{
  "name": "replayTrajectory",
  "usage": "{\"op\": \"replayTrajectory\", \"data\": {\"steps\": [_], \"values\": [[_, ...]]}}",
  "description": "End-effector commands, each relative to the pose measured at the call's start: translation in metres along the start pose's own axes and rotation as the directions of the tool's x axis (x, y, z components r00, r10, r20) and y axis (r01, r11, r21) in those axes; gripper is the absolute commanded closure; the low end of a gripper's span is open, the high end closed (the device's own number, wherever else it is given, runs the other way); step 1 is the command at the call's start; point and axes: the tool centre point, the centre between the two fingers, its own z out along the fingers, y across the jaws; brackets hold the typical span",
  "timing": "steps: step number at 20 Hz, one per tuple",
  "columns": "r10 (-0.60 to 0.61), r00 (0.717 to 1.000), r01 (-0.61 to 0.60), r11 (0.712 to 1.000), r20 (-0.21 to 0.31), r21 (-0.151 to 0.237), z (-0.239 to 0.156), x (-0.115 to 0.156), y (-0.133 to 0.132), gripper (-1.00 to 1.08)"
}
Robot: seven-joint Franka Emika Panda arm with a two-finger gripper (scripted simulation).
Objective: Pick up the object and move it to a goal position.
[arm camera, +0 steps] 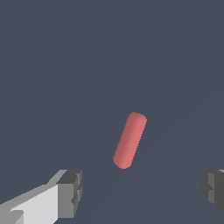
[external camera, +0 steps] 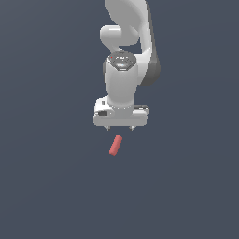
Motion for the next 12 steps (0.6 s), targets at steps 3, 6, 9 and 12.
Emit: {"op": "replayTrajectory", "data": {"steps": [3, 6, 9, 12], "values": [[0.029, 1.000, -0.029, 1.000, 0.003, 0.002, 0.010, 0.000, 0.001, -0.92], [0.067, 0.998, -0.067, 0.998, 0.005, 0.005, 0.023, 0.000, 0.003, -0.92], [0.120, 0.993, -0.120, 0.993, 0.009, 0.008, 0.040, -0.001, 0.006, -0.92], [0.188, 0.982, -0.188, 0.982, 0.015, 0.011, 0.062, -0.003, 0.009, -0.92]]}}
